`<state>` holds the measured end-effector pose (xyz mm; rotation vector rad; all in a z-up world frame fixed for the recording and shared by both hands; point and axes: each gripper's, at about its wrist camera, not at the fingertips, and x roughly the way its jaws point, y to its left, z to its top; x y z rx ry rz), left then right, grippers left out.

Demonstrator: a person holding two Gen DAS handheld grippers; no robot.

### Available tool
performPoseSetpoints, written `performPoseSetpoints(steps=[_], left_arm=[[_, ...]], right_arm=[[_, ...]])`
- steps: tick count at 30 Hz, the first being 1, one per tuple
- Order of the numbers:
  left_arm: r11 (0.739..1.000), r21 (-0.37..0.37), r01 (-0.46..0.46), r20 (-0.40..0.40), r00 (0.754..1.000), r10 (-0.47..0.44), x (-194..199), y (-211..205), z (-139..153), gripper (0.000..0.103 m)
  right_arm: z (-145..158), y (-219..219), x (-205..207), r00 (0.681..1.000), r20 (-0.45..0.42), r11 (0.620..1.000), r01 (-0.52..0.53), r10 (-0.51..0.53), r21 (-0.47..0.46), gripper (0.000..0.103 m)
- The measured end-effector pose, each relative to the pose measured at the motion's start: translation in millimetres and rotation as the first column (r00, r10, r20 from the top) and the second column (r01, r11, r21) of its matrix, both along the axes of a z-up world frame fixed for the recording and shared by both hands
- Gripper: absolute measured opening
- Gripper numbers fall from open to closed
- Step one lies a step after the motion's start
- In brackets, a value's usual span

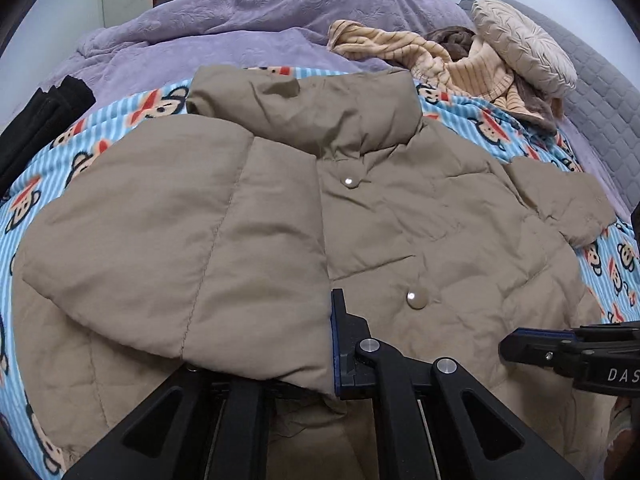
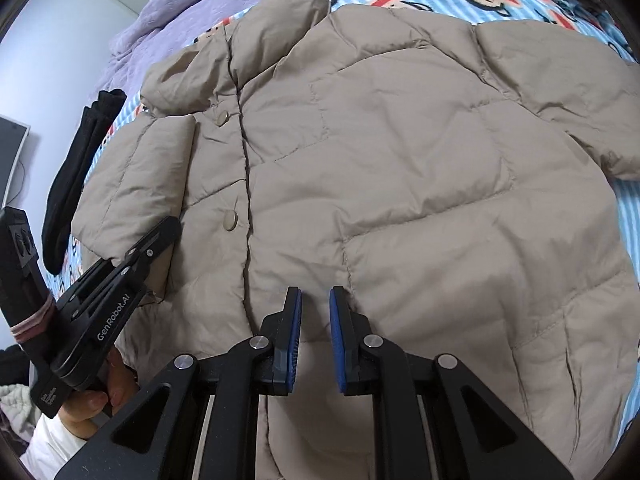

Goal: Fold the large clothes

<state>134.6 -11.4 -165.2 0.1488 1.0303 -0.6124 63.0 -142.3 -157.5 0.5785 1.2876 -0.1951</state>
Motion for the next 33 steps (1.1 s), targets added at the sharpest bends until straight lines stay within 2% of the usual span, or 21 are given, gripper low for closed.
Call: performPoseSetpoints(steps=[3, 4, 5, 6, 7, 8, 9, 10, 11, 12, 15, 18, 21, 23, 24, 26, 28, 29, 31, 33], left_arm=[[1.0, 0.008, -0.012, 0.007, 1.0, 0.011, -4.3, 11.0, 6.7, 0.012], [1.0, 0.013, -0.02, 0.019, 1.0, 0.019, -6.7, 15.7, 11.2, 0.021], [0.999, 0.026, -0.036, 0.036, 0.999, 0.035, -6.3, 18.9, 13.7, 0.062], [0.998, 0.034, -0.061, 0.059, 0.996, 0.059, -3.6, 24.5, 18.2, 0.09], [0.996, 0.019, -0.087, 0.097, 0.992, 0.085, -5.4, 34.4, 26.1, 0.092], [0.995, -0.001, -0.099, 0.113, 0.989, 0.099, -6.7, 44.8, 33.4, 0.092], [0.994, -0.004, -0.107, 0.109, 0.988, 0.107, -7.7, 53.4, 38.0, 0.092], [0.992, -0.002, -0.127, 0.108, 0.986, 0.127, -8.3, 64.0, 41.3, 0.092], [0.986, 0.0, -0.168, 0.113, 0.979, 0.167, -8.2, 77.8, 43.6, 0.092], [0.975, 0.0, -0.222, 0.115, 0.968, 0.221, -6.8, 94.2, 44.3, 0.092], [0.929, 0.006, -0.371, 0.076, 0.926, 0.369, 8.2, 143.6, 35.4, 0.092], [0.879, 0.007, -0.476, -0.021, 0.879, 0.476, 30.8, 185.4, 17.6, 0.092], [0.861, -0.048, -0.506, -0.126, 0.859, 0.497, 51.3, 210.8, 3.9, 0.092], [0.862, -0.079, -0.501, -0.174, 0.858, 0.483, 64.6, 215.2, -3.0, 0.092], [0.861, -0.092, -0.501, -0.19, 0.857, 0.478, 70.0, 217.1, -5.5, 0.092], [0.862, -0.104, -0.497, -0.198, 0.859, 0.471, 78.0, 215.2, -8.5, 0.092], [0.866, -0.091, -0.492, -0.181, 0.863, 0.472, 80.8, 209.5, -9.0, 0.092], [0.869, -0.081, -0.488, -0.175, 0.865, 0.469, 81.1, 205.8, -10.5, 0.092], [0.874, -0.061, -0.483, -0.171, 0.867, 0.467, 79.3, 199.7, -14.5, 0.092], [0.876, -0.046, -0.481, -0.168, 0.868, 0.468, 77.9, 196.1, -17.7, 0.092]], right_arm=[[0.0, 5.0, 12.4, 1.0, 0.015, 1.0, -0.024, 0.024, -0.016, 0.016], [2.7, 12.6, 16.8, 0.999, 0.024, 0.999, -0.037, 0.037, -0.021, 0.016], [4.3, 11.9, 14.5, 0.998, 0.033, 0.999, -0.049, 0.05, -0.024, 0.017], [8.2, 18.0, 21.1, 0.997, 0.045, 0.997, -0.068, 0.07, -0.029, 0.017], [12.0, 22.6, 23.7, 0.995, 0.056, 0.996, -0.085, 0.087, -0.037, 0.017], [16.6, 27.0, 24.6, 0.992, 0.068, 0.993, -0.104, 0.107, -0.049, 0.023], [22.5, 36.3, 31.0, 0.988, 0.083, 0.99, -0.126, 0.132, -0.068, 0.041], [28.4, 45.0, 36.2, 0.984, 0.098, 0.986, -0.143, 0.151, -0.086, 0.066], [36.3, 56.1, 41.4, 0.976, 0.125, 0.98, -0.164, 0.178, -0.115, 0.076], [45.0, 67.5, 43.7, 0.964, 0.158, 0.971, -0.191, 0.214, -0.146, 0.081], [64.4, 110.0, 52.5, 0.906, 0.201, 0.91, -0.314, 0.373, -0.271, 0.081], [58.5, 160.3, 69.3, 0.841, 0.142, 0.798, -0.423, 0.522, -0.428, 0.081], [34.8, 191.2, 80.9, 0.789, 0.04, 0.68, -0.502, 0.614, -0.535, 0.081], [25.7, 193.6, 82.4, 0.776, 0.007, 0.634, -0.51, 0.631, -0.582, 0.081], [24.1, 189.4, 88.8, 0.785, 0.003, 0.622, -0.488, 0.619, -0.612, 0.081], [31.6, 168.6, 95.3, 0.827, 0.039, 0.66, -0.419, 0.561, -0.623, 0.081], [44.8, 131.1, 98.1, 0.893, 0.111, 0.756, -0.297, 0.436, -0.583, 0.081], [49.6, 108.1, 96.3, 0.923, 0.146, 0.81, -0.228, 0.357, -0.54, 0.081], [51.6, 66.3, 86.4, 0.959, 0.193, 0.895, -0.108, 0.209, -0.434, 0.081], [41.4, 26.0, 71.7, 0.978, 0.198, 0.952, -0.006, 0.07, -0.307, 0.081]])
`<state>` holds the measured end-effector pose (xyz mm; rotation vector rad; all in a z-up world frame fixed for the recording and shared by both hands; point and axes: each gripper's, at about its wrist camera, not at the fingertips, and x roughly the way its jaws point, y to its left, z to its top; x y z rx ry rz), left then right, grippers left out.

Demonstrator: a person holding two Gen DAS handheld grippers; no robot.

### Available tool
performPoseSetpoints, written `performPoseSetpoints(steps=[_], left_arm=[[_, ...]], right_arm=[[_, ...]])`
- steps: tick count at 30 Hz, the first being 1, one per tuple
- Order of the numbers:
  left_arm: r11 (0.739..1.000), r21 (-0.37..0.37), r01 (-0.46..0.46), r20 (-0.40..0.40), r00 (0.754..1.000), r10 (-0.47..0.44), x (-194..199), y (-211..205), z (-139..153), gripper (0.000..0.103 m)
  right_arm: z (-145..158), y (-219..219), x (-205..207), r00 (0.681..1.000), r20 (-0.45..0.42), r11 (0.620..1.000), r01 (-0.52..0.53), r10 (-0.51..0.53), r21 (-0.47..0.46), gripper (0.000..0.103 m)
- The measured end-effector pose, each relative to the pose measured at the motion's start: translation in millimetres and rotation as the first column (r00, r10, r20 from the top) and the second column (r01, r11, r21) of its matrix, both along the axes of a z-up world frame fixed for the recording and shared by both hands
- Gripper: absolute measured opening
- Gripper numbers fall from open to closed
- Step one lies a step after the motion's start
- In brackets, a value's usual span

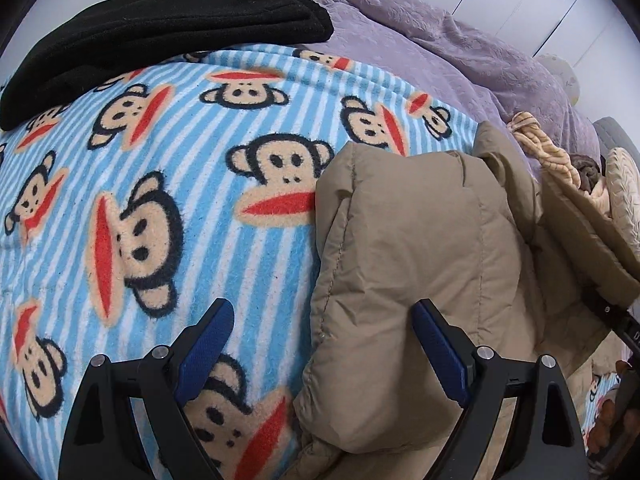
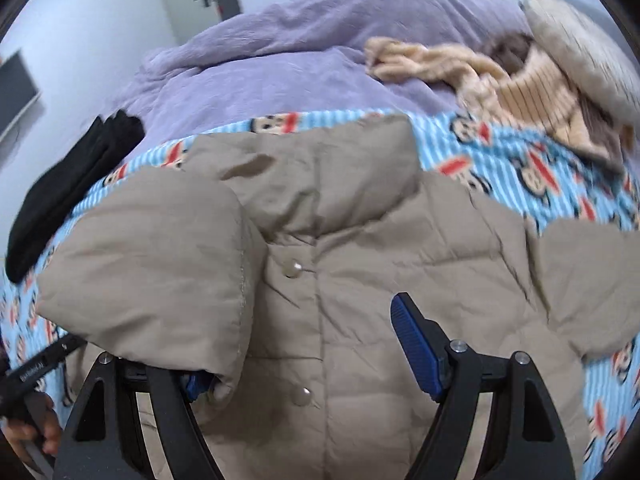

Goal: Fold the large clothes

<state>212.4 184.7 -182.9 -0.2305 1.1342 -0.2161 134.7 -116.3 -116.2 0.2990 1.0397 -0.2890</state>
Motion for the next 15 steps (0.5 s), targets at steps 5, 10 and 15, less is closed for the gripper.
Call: performPoseSetpoints(steps=[5, 10, 15], left_arm=[[0.999, 0.035, 0.008, -0.001, 1.0, -0.008, 1.1, -3.7, -3.8, 0.092], [0.999, -0.024, 0.026, -0.008, 1.0, -0.026, 10.3, -5.2, 1.4, 0.06], [0.99, 0.122, 0.075, 0.019, 0.997, -0.078, 9.9, -19.2, 3.5, 0.039]], right_arm=[[-41.0, -62.2, -32.9, 0.978, -0.075, 0.935, 0.206, -0.192, 0.288, 0.081], [-62.0, -90.0, -47.9, 0.952, -0.091, 0.833, 0.3, -0.293, 0.465, 0.018], [-54.3, -68.3, -34.8, 0.981, -0.067, 0.905, 0.193, -0.181, 0.379, 0.016]])
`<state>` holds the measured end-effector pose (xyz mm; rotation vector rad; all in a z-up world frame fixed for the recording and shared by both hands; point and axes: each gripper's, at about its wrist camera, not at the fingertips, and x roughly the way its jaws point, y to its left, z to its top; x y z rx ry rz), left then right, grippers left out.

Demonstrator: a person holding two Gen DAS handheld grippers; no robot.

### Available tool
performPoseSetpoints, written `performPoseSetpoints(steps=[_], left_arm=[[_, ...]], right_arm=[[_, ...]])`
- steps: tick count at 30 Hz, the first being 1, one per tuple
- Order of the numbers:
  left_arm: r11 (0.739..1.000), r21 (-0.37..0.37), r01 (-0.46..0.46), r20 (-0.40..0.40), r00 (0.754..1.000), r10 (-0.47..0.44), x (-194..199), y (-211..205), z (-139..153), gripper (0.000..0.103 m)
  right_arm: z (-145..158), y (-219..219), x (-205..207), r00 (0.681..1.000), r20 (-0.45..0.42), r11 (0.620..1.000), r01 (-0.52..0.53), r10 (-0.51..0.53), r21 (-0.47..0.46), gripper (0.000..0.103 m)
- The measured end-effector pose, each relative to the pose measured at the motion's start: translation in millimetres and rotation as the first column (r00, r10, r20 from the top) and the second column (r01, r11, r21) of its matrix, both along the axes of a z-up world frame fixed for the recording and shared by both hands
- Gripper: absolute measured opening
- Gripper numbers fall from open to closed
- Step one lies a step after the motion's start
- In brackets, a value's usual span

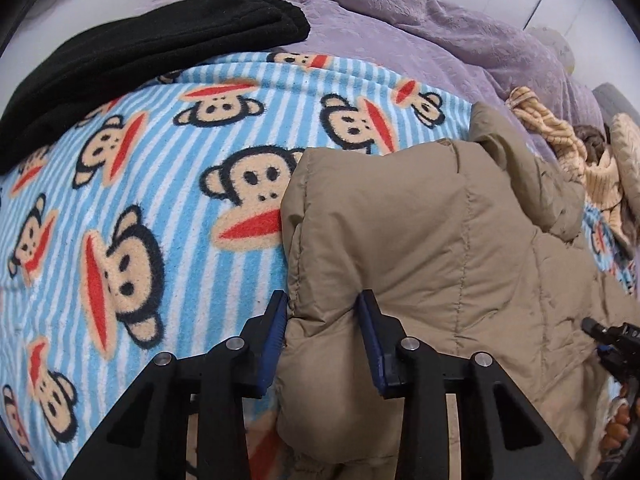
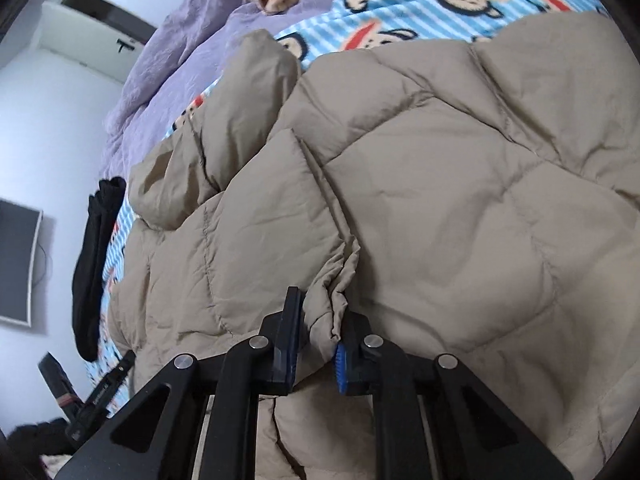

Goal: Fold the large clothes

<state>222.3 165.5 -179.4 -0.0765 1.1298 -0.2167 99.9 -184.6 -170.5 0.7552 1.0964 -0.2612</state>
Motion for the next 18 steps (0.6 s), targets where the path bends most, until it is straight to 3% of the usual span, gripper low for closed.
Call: performPoseSetpoints(steps=[3, 10, 14, 18], left_arm=[[0.999, 0.042, 0.004, 0.003, 1.0, -0.004, -0.2, -3.3, -7.6, 0.039], [0.993, 0.108, -0.05, 0.053, 0.998, 0.045, -9.2, -2.5, 8.4, 0.039], [0.997, 0.071, -0.045, 0.11, 0.993, 0.037, -29.7, 3.7, 31.7, 0.039], [0.993, 0.117, 0.007, 0.113, 0.993, -0.021, -45.3, -7.3, 30.4, 0.05]], right_arm=[[-4.8, 4.8, 12.0, 0.998, -0.04, 0.991, -0.046, 0.041, -0.127, 0.016], [-1.7, -3.2, -7.6, 0.998, -0.058, 0.98, -0.047, 0.036, -0.195, 0.014], [2.0, -8.0, -12.9, 0.997, -0.058, 0.981, -0.054, 0.044, -0.185, 0.015], [9.9, -6.5, -23.1, 0.997, -0.07, 0.974, -0.033, 0.018, -0.222, 0.02]])
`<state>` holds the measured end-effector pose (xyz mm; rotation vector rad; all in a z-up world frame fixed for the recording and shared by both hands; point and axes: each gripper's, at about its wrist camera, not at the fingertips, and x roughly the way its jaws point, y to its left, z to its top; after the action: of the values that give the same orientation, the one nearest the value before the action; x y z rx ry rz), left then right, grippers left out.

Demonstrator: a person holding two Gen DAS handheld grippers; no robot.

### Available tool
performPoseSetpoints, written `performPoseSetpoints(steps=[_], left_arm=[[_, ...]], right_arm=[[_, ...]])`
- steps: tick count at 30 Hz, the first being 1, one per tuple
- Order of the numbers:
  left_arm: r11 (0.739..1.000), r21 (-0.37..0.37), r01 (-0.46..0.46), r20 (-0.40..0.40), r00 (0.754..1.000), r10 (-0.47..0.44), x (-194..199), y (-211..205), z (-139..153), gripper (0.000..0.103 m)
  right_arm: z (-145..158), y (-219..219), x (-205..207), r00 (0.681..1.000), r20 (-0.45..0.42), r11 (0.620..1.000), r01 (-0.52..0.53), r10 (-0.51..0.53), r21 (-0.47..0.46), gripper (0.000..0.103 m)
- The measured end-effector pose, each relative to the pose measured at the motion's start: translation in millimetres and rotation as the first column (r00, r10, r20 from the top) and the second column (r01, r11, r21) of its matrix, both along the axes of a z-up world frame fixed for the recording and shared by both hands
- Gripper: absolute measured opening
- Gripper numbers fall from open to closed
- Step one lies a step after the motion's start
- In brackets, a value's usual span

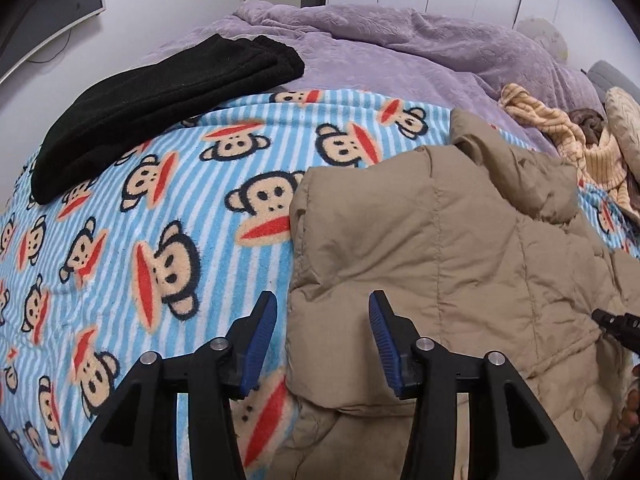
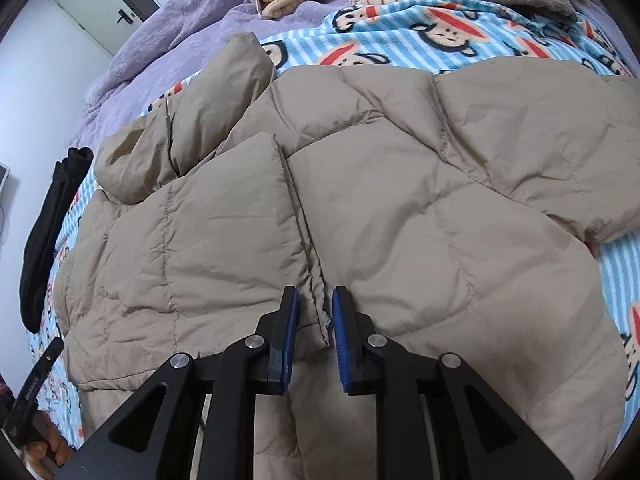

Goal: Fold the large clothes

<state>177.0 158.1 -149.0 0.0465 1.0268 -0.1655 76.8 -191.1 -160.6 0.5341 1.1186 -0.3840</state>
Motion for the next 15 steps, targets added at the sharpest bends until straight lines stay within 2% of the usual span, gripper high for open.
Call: performPoseSetpoints(steps=[2, 3, 6, 8, 10, 11, 12, 13, 15], left_arm=[[0.999, 0.032, 0.009, -0.04, 0.999, -0.008, -0.2, -6.5, -15.0, 0.05], [0.999, 0.032, 0.006, -0.05, 0.999, -0.004, 0.0, -8.1, -22.0, 0.05], [1.0, 0.025, -0.01, -0.058, 0.998, 0.012, 0.0, -7.8, -32.1, 0.05], [0.999, 0.037, -0.008, -0.056, 0.998, 0.01, -0.4, -10.4, -33.1, 0.05], [0.998, 0.057, 0.0, -0.053, 0.999, 0.003, -0.3, -13.2, -34.7, 0.051], [0.998, 0.066, 0.0, -0.052, 0.999, 0.004, -0.1, -14.5, -35.8, 0.054], [0.997, 0.082, -0.01, -0.049, 0.999, 0.014, 0.7, -14.6, -37.4, 0.065], [0.995, 0.093, -0.027, -0.046, 0.998, 0.032, 1.7, -13.6, -38.9, 0.069], [0.996, 0.074, -0.054, -0.065, 0.996, 0.059, 4.5, -9.2, -39.7, 0.072]], right_arm=[[14.4, 3.8, -11.7, 1.0, 0.012, 0.995, 0.016, -0.015, -0.094, 0.02], [23.5, 5.6, -16.1, 0.999, 0.047, 0.993, 0.012, -0.007, -0.117, 0.02], [39.9, 15.9, -14.6, 0.99, 0.11, 0.989, -0.075, 0.089, -0.131, 0.02], [34.0, 25.2, -2.6, 0.981, 0.092, 0.98, -0.159, 0.17, -0.117, 0.02], [15.2, 30.1, 9.0, 0.977, 0.042, 0.977, -0.205, 0.208, -0.061, 0.02], [1.3, 29.7, 12.9, 0.978, 0.004, 0.977, -0.209, 0.209, -0.039, 0.019], [-8.1, 27.6, 12.0, 0.979, -0.011, 0.978, -0.205, 0.205, -0.024, 0.018], [-12.6, 23.7, 9.9, 0.98, -0.004, 0.98, -0.197, 0.197, -0.003, 0.016], [-7.6, 15.2, 4.7, 0.984, 0.011, 0.984, -0.178, 0.178, 0.017, 0.016]])
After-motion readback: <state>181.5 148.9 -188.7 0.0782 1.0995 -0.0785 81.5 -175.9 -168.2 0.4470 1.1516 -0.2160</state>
